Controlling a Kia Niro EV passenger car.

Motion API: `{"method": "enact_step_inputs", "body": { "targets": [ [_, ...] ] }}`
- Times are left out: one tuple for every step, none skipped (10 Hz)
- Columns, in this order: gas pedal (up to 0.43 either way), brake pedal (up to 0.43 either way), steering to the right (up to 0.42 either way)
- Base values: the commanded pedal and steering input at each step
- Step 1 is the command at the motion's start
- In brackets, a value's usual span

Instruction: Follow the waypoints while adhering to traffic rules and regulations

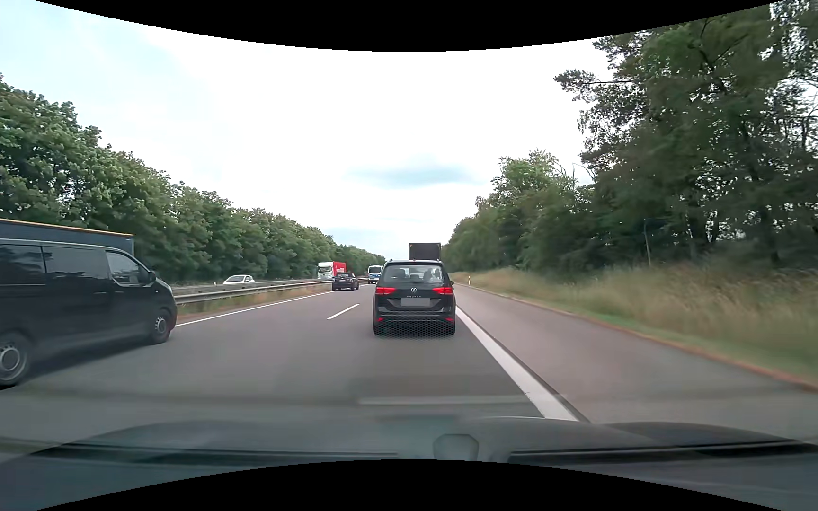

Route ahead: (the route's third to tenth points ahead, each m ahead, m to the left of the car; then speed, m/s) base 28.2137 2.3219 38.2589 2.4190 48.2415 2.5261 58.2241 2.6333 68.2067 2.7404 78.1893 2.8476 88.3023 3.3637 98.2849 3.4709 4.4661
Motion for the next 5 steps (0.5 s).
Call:
{"method": "enact_step_inputs", "body": {
  "targets": [
    [0.130,0.000,-0.001],
    [0.130,0.000,-0.001],
    [0.138,0.000,-0.001],
    [0.138,0.000,-0.001],
    [0.138,0.000,-0.001]
  ]
}}
